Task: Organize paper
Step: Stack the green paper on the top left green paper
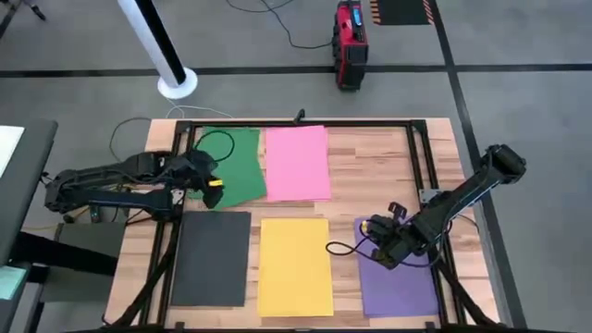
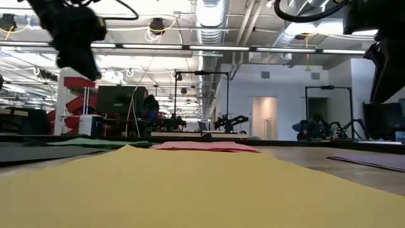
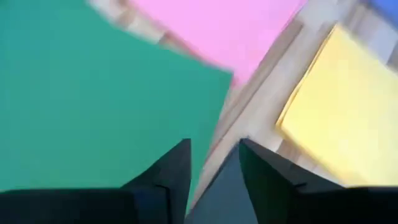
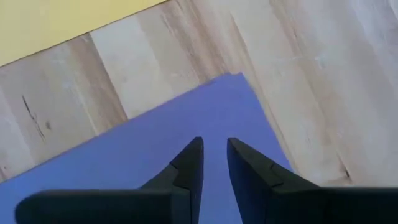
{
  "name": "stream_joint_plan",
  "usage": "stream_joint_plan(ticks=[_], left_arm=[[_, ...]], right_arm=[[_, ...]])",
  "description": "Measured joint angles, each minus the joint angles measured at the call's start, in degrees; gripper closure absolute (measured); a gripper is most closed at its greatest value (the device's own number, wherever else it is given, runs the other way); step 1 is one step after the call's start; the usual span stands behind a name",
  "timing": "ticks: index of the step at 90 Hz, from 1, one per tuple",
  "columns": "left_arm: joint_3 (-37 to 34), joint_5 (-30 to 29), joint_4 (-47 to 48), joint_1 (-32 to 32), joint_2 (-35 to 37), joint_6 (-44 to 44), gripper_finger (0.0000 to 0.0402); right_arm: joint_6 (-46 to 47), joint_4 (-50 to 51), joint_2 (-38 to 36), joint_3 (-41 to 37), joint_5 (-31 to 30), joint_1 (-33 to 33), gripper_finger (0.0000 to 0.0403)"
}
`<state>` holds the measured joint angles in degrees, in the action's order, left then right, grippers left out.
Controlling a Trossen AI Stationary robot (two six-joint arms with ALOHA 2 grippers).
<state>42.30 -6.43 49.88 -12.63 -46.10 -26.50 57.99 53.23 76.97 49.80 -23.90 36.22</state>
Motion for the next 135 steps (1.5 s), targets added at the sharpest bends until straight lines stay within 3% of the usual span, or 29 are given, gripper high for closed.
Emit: stream_joint_plan(ticks=[19, 31, 50, 69, 89, 108, 119, 135], left_arm=[[0.00, -0.37, -7.59, 0.29, -13.40, 3.76, 0.0391], [-0.04, -2.39, -12.04, 0.29, -20.81, 5.56, 0.0399], [0.00, -0.73, -28.12, 0.24, -31.62, 8.56, 0.0401], [-0.02, 0.21, -29.91, -0.34, -40.94, 8.63, 0.0401], [-0.04, -0.05, -29.07, -0.20, -42.19, 11.34, 0.0401], [0.04, -0.23, -22.53, 1.32, -41.94, 15.81, 0.0401], [0.06, -3.01, -19.79, 2.62, -41.43, 16.01, 0.0401], [1.03, -3.94, -26.54, 3.20, -39.51, 14.77, 0.0401]], right_arm=[[-1.26, 0.33, 0.00, 0.00, -0.48, -0.71, 0.0373], [-1.55, 0.35, 0.00, 0.00, -1.30, -0.80, 0.0399], [-1.68, 0.37, -0.02, 0.00, -2.36, -0.76, 0.0400], [-1.66, 0.62, 0.00, 0.00, -2.34, -0.74, 0.0402], [-1.48, 0.71, 0.00, 0.00, -2.34, -0.74, 0.0402], [-1.48, 0.70, 0.00, 0.00, -2.34, -0.74, 0.0403], [-1.48, 0.70, -0.01, 0.00, -2.34, -0.74, 0.0403], [-1.48, 0.61, 0.00, 0.00, -2.33, -0.74, 0.0403]])
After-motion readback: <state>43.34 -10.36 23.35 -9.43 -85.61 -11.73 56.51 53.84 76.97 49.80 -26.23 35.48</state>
